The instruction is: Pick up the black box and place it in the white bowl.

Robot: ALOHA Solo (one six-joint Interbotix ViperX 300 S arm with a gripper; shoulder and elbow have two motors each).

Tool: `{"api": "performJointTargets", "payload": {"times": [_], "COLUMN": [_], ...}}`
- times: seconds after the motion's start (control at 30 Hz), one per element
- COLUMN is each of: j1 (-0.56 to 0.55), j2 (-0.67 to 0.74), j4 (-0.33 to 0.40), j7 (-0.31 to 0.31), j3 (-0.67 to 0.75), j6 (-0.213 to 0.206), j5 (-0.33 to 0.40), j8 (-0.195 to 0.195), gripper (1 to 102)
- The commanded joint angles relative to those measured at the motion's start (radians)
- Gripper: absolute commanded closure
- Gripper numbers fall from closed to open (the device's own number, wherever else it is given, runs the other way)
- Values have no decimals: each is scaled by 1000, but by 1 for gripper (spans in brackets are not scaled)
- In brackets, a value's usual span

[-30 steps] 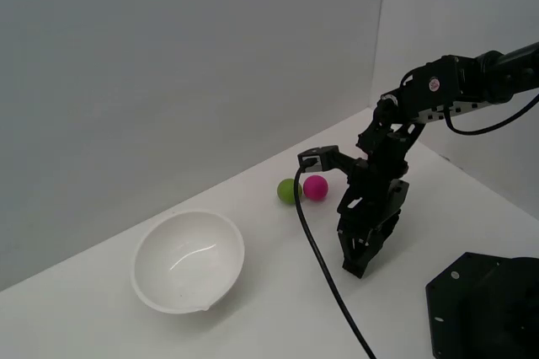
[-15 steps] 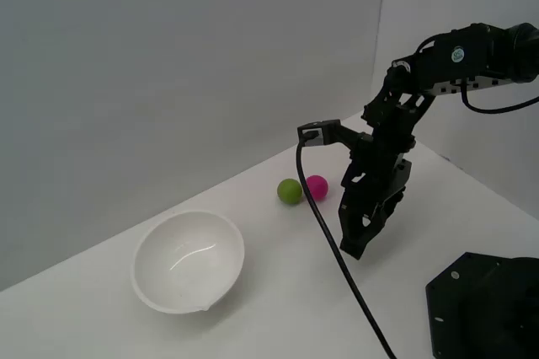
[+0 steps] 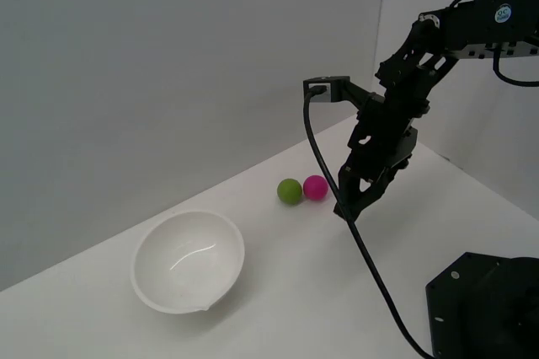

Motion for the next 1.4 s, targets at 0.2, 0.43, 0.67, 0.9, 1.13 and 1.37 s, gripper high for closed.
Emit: {"api": "performJointTargets", "payload": {"times": [0.2, 0.43, 0.67, 0.9, 1.13, 1.37], "j1": [72, 117, 117, 117, 98, -17], "j2": [35, 100, 178, 206, 207, 202], "j4": [-97, -107, -106, -104, -103, -98], "j7": [-26, -141, -265, -325, -337, -374], "j3": [41, 107, 184, 212, 213, 210], "j6": [-2, 0, -9, -26, -77, -147], "j5": [-106, -118, -114, -110, -110, -107], "j8": [9, 18, 18, 18, 18, 14], "gripper": [80, 80, 80, 80, 80, 80]}}
